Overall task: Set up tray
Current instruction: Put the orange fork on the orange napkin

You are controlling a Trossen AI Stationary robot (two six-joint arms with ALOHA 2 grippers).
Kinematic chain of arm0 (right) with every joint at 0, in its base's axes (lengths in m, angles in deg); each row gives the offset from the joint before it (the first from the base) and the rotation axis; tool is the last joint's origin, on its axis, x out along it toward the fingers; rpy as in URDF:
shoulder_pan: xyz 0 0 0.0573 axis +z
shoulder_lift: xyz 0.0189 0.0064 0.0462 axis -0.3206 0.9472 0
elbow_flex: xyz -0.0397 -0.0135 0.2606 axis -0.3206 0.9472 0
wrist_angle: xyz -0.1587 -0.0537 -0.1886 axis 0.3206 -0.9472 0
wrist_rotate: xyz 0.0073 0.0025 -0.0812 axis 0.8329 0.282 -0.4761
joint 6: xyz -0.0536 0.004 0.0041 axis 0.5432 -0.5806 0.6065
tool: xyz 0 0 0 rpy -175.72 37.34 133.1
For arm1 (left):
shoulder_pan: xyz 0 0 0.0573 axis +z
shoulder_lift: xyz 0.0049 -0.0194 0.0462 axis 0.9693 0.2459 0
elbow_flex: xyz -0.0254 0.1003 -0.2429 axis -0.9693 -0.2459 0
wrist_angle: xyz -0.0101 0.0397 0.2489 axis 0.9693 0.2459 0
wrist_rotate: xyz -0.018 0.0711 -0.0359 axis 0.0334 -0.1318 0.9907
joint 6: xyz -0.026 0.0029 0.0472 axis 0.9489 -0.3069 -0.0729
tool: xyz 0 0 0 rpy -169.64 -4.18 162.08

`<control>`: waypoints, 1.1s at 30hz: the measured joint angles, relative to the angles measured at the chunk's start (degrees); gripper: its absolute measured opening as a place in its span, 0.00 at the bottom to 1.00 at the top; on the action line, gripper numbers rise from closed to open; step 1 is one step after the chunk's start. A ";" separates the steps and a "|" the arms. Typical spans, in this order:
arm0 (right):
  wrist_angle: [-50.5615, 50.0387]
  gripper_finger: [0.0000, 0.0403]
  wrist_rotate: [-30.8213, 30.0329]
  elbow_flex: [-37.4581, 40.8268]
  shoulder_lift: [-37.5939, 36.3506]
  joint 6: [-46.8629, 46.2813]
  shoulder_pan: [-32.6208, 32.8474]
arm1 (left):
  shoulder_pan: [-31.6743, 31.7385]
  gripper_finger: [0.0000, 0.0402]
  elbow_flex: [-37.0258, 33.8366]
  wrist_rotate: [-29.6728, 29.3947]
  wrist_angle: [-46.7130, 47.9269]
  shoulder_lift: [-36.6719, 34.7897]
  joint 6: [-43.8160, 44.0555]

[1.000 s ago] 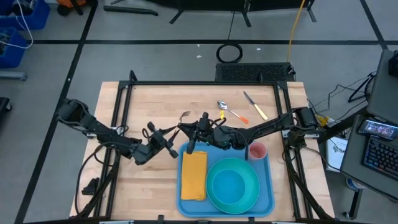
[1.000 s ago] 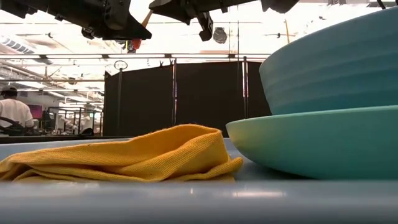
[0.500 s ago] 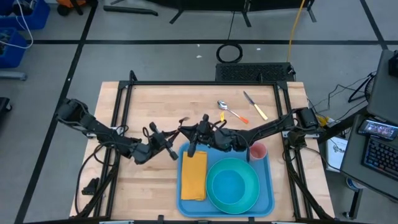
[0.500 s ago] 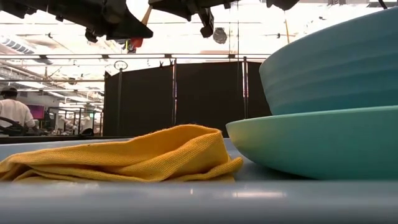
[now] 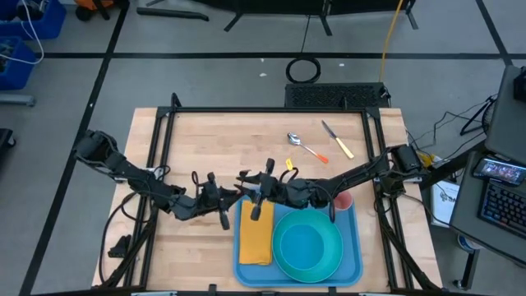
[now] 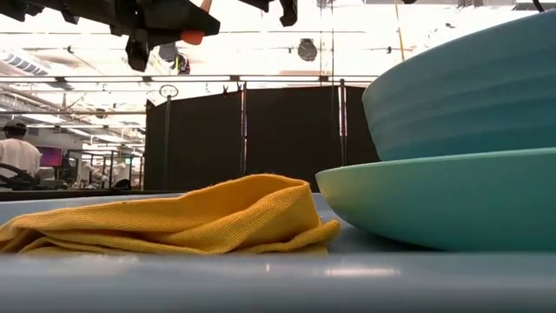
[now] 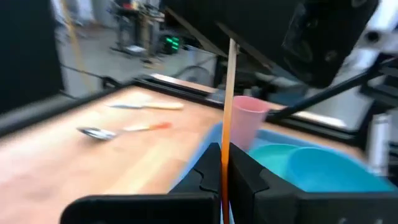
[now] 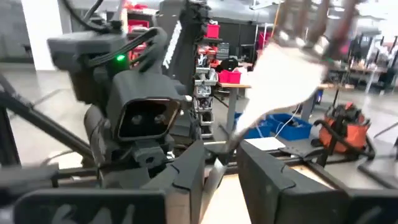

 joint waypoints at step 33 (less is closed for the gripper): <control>-5.51 0.29 -10.50 23.69 -21.37 6.21 6.67 | -3.57 0.01 -0.11 5.00 -5.32 1.31 25.78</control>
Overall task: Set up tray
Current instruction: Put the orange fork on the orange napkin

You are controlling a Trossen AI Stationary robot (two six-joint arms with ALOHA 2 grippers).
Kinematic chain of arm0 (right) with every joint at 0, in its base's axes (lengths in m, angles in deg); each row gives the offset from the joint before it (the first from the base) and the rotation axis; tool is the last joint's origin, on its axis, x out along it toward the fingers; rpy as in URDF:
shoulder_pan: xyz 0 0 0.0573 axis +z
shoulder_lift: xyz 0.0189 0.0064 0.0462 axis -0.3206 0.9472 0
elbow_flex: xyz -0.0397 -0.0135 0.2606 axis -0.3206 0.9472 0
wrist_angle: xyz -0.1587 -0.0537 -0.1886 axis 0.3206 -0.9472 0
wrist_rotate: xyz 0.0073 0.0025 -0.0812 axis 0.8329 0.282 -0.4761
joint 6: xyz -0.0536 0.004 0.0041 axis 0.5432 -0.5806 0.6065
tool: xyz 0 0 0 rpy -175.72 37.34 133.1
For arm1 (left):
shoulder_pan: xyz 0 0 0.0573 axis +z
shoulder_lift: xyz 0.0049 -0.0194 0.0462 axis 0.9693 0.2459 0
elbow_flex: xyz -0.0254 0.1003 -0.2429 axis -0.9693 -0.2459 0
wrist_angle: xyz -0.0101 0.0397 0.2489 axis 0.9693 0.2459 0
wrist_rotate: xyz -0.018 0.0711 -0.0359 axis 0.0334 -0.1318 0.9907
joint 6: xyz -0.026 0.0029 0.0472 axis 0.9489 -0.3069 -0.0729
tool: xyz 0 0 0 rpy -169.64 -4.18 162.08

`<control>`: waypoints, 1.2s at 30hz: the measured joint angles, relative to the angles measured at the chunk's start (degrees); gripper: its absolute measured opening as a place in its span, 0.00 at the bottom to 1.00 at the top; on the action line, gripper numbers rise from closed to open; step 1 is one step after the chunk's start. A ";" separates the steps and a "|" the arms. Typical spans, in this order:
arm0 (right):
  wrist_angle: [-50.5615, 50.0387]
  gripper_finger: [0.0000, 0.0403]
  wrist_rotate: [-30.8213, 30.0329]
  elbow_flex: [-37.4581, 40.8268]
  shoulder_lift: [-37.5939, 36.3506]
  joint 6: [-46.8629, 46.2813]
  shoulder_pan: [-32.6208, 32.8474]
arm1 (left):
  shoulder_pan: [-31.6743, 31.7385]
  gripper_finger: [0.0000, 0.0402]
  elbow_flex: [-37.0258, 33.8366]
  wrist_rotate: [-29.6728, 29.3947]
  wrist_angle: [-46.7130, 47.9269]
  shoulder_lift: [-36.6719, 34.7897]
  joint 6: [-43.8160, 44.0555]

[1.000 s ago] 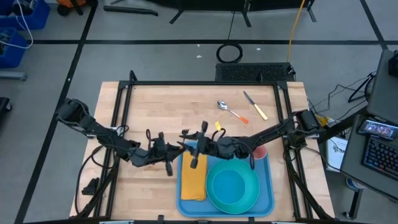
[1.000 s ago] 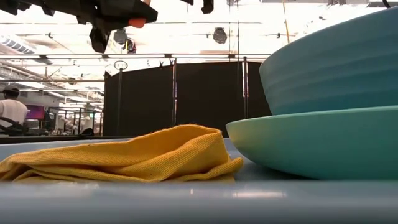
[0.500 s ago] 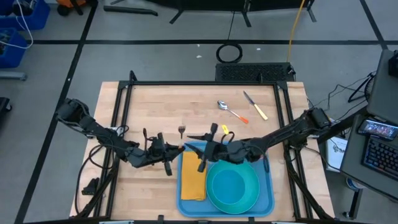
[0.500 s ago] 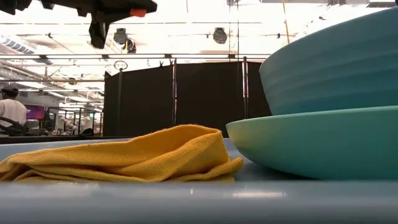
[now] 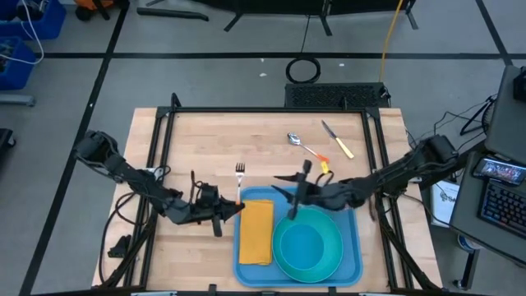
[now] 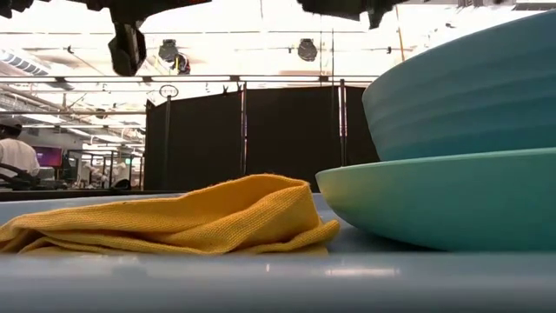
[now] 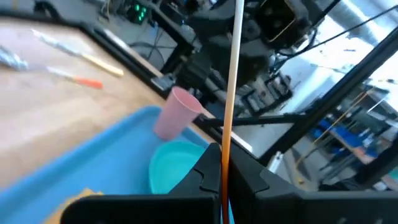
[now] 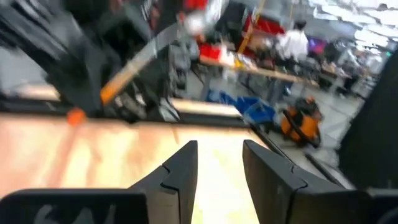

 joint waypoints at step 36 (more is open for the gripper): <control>8.09 0.28 0.06 8.66 -4.70 3.16 8.55 | -10.56 0.01 11.45 -3.13 -24.84 37.71 42.99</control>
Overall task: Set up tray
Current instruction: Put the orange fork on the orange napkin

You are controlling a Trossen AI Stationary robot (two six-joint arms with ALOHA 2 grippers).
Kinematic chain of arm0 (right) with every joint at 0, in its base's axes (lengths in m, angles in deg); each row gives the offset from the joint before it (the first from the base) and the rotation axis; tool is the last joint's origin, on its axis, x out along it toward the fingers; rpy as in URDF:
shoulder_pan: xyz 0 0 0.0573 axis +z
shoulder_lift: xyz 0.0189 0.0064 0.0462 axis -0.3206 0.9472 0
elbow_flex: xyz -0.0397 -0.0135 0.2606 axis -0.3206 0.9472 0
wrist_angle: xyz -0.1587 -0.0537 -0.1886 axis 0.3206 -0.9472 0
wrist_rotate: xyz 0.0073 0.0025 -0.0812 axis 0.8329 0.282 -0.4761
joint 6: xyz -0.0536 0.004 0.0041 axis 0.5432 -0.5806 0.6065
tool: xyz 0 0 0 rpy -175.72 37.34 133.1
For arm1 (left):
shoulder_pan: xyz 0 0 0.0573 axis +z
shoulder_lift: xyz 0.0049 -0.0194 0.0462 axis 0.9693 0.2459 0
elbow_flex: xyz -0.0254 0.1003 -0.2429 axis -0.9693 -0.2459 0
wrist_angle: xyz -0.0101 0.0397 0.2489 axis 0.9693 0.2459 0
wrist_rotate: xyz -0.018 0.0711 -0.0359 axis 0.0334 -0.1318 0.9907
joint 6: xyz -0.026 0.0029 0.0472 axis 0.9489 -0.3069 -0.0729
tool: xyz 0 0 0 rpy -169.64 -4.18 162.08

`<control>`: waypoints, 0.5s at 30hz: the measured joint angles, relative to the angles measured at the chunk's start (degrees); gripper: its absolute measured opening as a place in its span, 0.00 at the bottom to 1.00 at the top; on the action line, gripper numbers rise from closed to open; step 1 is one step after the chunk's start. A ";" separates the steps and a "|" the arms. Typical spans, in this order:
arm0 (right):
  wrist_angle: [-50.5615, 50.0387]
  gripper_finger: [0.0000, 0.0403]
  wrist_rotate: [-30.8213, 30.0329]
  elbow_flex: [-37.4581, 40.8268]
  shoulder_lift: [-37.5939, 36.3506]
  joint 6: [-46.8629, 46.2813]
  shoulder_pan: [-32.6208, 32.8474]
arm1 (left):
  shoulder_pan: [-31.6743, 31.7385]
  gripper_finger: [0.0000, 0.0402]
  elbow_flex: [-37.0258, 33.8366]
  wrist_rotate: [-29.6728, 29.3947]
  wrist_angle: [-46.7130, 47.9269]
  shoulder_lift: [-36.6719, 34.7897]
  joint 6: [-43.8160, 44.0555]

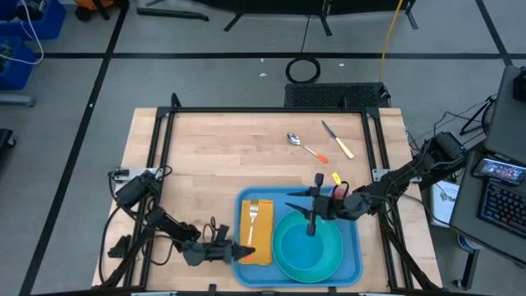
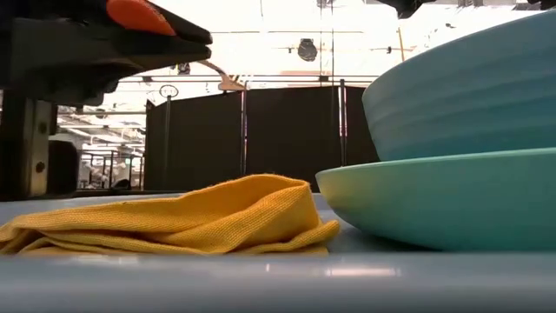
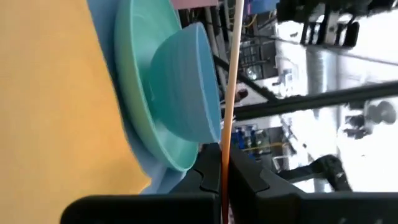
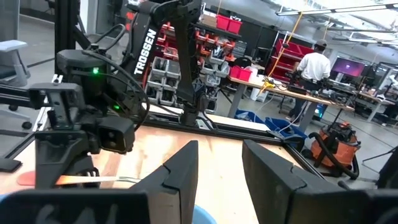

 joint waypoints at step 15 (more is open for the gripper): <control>0.05 0.28 0.18 0.00 0.04 -0.42 1.00 | -3.11 0.01 -2.09 2.63 13.84 -3.46 21.33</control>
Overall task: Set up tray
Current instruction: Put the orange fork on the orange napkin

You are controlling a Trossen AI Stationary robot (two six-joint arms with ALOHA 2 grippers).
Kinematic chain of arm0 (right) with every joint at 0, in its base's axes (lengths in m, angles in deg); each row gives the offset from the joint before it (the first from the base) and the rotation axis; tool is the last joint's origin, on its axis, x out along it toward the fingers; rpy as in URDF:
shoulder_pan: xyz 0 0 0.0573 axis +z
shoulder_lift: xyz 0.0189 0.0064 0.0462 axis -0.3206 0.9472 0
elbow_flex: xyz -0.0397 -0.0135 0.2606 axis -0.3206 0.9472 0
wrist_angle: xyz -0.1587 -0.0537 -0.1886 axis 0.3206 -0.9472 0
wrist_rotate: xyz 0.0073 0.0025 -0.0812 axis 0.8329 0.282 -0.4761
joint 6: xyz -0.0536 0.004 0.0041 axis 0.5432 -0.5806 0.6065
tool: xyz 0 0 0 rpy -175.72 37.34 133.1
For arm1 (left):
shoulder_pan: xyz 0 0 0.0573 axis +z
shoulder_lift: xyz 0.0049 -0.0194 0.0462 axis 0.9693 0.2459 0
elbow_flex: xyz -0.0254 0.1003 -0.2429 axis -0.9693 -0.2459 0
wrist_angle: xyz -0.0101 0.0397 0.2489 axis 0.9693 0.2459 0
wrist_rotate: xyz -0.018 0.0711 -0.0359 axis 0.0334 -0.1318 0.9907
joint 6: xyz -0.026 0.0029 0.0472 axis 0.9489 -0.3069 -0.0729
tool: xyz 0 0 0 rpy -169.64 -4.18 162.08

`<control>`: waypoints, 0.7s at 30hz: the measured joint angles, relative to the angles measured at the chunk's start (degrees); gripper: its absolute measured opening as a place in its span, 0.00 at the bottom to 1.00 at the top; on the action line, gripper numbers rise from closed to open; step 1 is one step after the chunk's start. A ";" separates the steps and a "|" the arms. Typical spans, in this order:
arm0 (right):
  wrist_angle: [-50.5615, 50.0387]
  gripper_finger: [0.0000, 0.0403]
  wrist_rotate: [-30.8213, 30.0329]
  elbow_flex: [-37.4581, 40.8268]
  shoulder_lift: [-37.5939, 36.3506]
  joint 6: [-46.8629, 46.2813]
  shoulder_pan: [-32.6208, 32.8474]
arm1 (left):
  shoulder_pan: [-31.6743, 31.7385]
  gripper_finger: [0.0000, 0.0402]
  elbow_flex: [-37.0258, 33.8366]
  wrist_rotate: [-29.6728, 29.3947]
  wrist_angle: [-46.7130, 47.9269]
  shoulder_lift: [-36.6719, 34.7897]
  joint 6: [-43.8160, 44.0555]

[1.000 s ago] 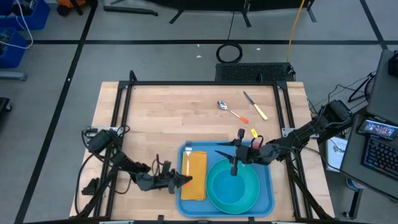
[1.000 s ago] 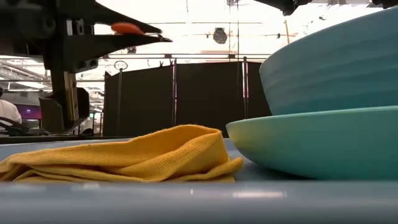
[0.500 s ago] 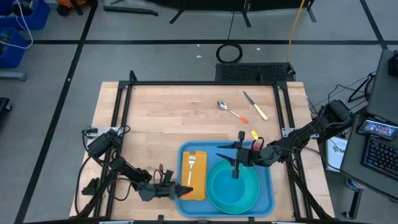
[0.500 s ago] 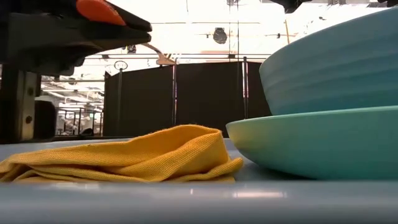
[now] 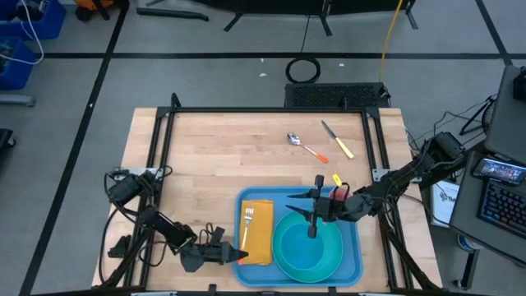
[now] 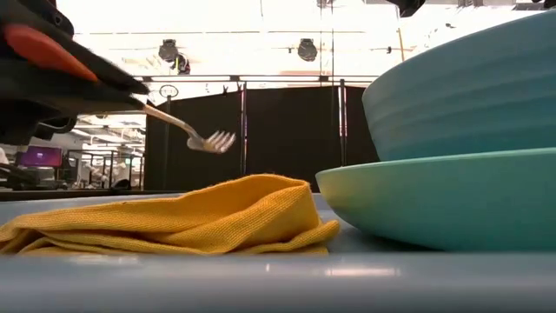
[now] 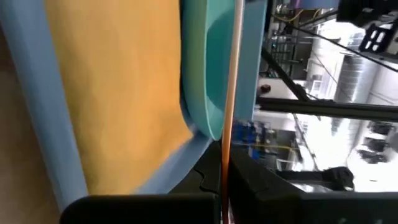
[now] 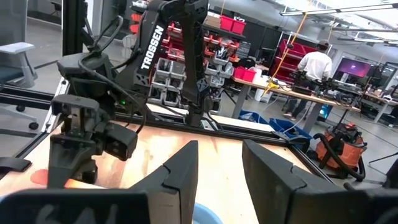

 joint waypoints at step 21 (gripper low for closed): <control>-0.41 0.28 0.04 -0.02 0.00 0.00 1.23 | 4.80 0.01 0.30 12.25 10.39 -0.43 13.16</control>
